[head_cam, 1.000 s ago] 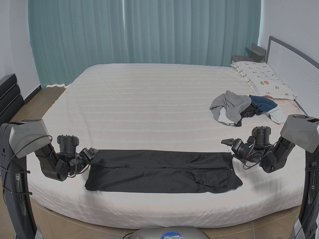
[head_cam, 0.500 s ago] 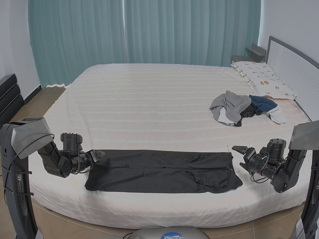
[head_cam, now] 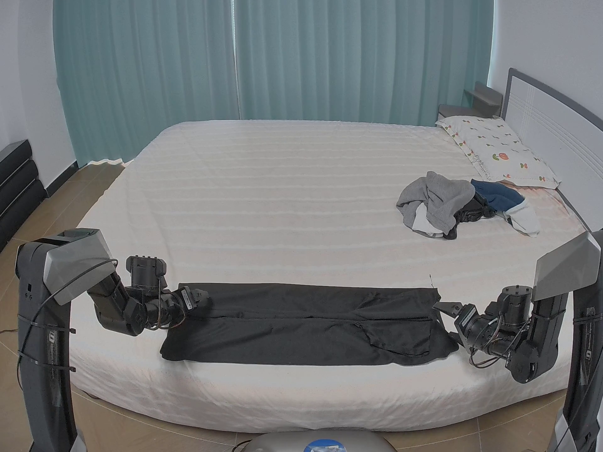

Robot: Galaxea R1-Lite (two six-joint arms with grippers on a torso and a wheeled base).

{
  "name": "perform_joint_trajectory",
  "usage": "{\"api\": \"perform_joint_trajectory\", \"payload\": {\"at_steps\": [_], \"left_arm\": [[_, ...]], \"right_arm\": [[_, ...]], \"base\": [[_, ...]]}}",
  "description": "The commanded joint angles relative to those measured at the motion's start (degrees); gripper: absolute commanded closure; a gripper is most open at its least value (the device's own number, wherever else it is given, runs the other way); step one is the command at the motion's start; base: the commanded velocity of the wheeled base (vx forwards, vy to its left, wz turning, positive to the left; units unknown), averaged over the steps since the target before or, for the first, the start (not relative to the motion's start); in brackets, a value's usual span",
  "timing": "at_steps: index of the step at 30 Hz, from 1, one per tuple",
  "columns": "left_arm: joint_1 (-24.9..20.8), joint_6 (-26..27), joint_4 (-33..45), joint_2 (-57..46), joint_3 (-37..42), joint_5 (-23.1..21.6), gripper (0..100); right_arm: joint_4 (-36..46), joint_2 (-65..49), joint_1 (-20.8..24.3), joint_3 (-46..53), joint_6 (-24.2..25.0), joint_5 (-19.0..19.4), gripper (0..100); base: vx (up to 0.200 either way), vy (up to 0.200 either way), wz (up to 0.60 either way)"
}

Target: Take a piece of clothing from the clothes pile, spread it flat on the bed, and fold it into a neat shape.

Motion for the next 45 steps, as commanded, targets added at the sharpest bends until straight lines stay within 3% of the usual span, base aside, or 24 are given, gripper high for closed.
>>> {"api": "perform_joint_trajectory", "payload": {"at_steps": [1, 4, 5, 28, 37, 45], "left_arm": [[0.01, -0.01, -0.22, 1.45, 0.23, -0.02, 0], [0.01, -0.01, -0.22, 1.36, 0.41, 0.07, 0], [0.1, -0.01, -0.22, 1.27, 0.5, 0.07, 100], [0.45, -1.33, -1.63, -1.63, 4.1, 0.16, 100], [0.45, -2.3, -1.71, -1.54, 3.4, 0.16, 100], [0.19, -8.19, -2.5, -1.71, 0.76, 0.42, 100]], "right_arm": [[-0.85, 1.16, 0.24, 0.09, -0.11, -0.01, 0], [-0.85, 1.16, 0.24, 0.09, -0.11, -0.01, 0], [-0.85, 1.16, 0.24, 0.09, -0.11, -0.01, 0], [-0.85, 1.16, 0.24, 0.18, -0.2, -0.01, 0], [-0.85, 1.16, 0.24, 0.18, -0.2, -0.01, 0], [-0.85, 1.25, 0.24, 0.09, -0.29, -0.01, 0]], "base": [[0.0, 0.0, 0.0], [0.0, 0.0, 0.0], [0.0, 0.0, 0.0], [0.0, 0.0, 0.0], [-0.133, 0.0, 0.0], [0.0, 0.0, 0.0]]}}
